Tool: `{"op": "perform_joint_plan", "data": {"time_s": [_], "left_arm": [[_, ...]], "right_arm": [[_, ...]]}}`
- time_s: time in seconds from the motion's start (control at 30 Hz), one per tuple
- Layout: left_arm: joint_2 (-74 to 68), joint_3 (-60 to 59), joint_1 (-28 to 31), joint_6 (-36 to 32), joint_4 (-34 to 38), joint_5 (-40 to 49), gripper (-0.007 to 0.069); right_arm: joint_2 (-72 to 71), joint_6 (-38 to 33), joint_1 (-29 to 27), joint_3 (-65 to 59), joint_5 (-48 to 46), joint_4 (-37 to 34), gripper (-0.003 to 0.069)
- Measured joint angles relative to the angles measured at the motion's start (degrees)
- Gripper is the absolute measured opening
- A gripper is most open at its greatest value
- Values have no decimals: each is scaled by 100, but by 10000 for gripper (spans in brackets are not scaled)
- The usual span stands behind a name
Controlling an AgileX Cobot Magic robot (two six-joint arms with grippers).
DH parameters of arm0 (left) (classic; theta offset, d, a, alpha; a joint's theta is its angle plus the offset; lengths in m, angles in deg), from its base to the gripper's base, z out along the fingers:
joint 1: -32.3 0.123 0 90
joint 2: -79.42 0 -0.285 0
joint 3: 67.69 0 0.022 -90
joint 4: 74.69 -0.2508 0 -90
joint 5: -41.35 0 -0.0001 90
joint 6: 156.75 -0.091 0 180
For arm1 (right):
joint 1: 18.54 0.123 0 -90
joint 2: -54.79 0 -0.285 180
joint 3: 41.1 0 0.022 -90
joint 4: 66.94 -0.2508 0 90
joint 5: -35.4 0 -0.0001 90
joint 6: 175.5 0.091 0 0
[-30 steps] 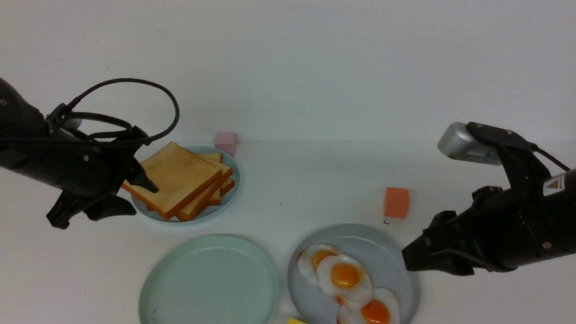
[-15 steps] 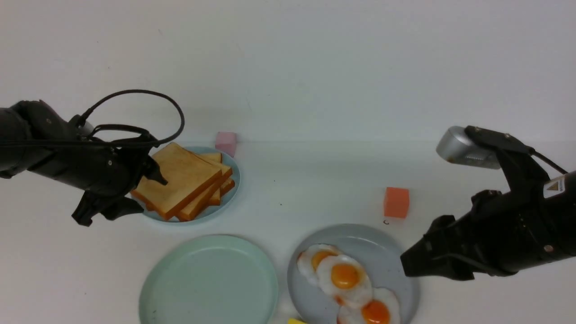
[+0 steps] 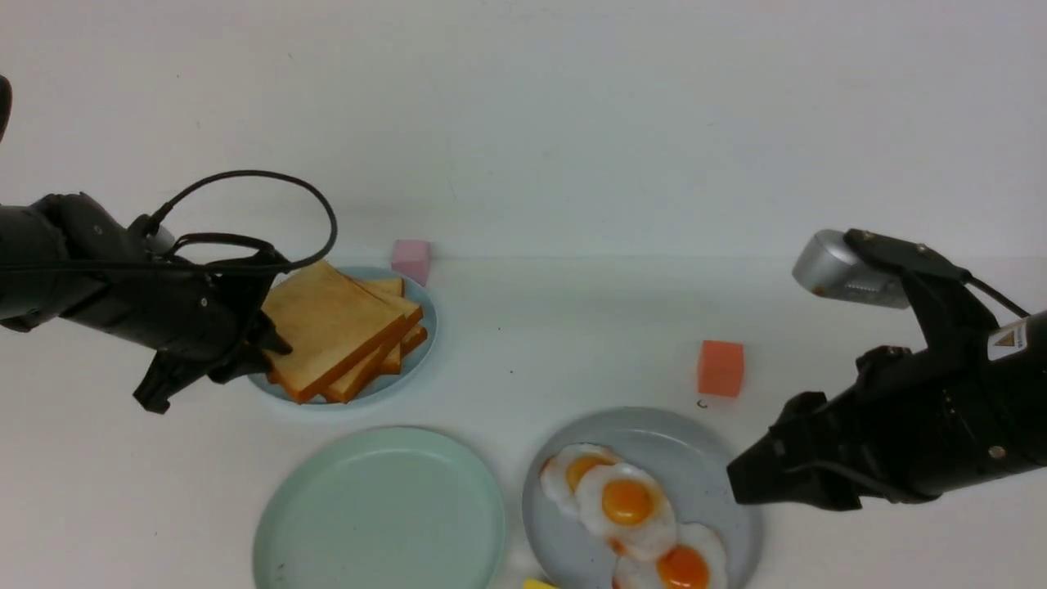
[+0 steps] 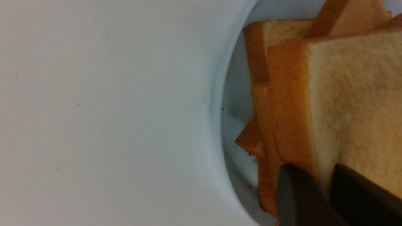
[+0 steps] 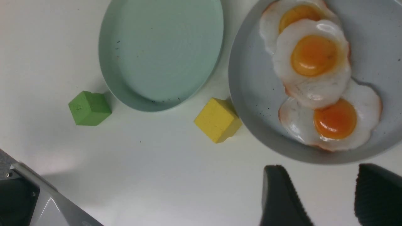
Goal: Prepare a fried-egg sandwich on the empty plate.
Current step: Use the left arm to grab a slice of bread, then use the left arm to put a slice of bread into the empty plate in the middle
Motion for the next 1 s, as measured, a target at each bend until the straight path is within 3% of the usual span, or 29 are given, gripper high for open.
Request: {"op": "perform_joint_plan", "data": {"time_s": [0.23, 0.43, 0.57, 1.0], "left_arm": [[835, 0, 268, -519, -170, 643, 98], [1667, -56, -43, -2682, -224, 1873, 98], [1557, -419, -382, -3407, -99, 2222, 98], [556, -1224, -686, -3575, 250, 1546, 97]], "right_arm": [[0, 0, 0, 0, -20, 0, 353], [0, -7, 0, 0, -7, -7, 353], [0, -6, 0, 0, 19, -7, 353], [0, -37, 0, 0, 36, -7, 353]]}}
